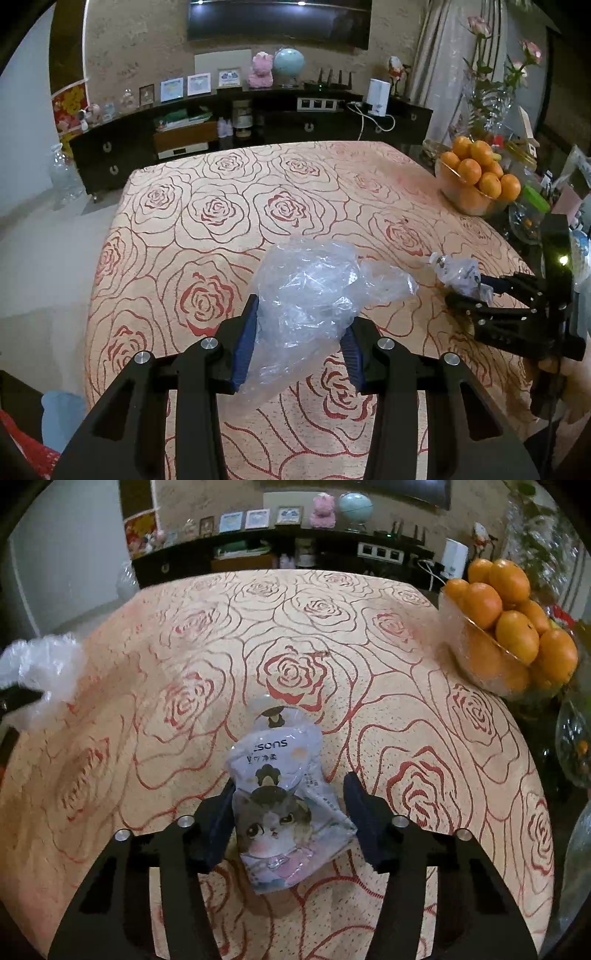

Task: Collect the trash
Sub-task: 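Grasp the clear plastic bag with left tool while right tool grasps the cat-print wrapper, then carry the clear bag and cat-print wrapper over the red basket with both tools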

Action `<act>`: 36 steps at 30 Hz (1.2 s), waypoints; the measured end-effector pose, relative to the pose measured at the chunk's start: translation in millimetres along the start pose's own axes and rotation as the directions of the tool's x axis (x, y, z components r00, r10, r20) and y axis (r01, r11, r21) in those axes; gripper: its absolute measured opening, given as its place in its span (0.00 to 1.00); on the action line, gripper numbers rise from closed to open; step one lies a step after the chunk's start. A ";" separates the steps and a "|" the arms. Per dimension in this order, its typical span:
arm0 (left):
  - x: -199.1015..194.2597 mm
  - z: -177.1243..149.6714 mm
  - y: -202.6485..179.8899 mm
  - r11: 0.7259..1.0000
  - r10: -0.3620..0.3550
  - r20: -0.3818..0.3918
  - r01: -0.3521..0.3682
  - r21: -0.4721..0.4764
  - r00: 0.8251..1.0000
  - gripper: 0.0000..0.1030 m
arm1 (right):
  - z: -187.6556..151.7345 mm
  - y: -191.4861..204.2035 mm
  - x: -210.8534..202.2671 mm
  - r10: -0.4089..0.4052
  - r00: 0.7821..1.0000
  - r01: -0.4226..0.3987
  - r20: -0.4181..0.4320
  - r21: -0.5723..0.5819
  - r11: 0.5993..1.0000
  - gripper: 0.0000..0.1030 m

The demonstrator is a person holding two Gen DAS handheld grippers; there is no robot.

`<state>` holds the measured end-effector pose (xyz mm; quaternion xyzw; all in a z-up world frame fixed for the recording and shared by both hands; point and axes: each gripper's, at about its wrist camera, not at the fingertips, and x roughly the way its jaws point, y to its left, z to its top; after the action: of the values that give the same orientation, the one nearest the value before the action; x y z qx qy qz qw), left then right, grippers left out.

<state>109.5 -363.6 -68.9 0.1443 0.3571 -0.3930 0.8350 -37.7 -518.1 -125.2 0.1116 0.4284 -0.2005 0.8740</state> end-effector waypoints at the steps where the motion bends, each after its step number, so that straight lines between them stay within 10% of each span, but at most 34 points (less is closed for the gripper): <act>1: -1.8 0.3 0.2 1.000 0.003 0.003 -0.003 0.002 1.000 0.38 | 1.2 0.0 -4.3 0.014 1.000 -0.014 0.010 0.020 1.000 0.51; 17: -83.4 5.4 -15.9 0.998 0.058 0.140 -0.061 0.021 0.988 0.38 | 20.7 46.1 -133.9 0.029 0.966 -0.029 0.256 -0.005 1.000 0.51; 36: -171.3 -48.5 36.8 0.961 0.274 0.195 -0.258 -0.104 0.942 0.38 | 9.0 125.3 -165.9 0.193 0.936 -0.164 0.293 -0.121 0.979 0.51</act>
<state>39.3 -219.6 17.1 0.1170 0.2602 -0.2753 0.9180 -67.1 -367.0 14.8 0.0766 0.2862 -0.1146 0.9482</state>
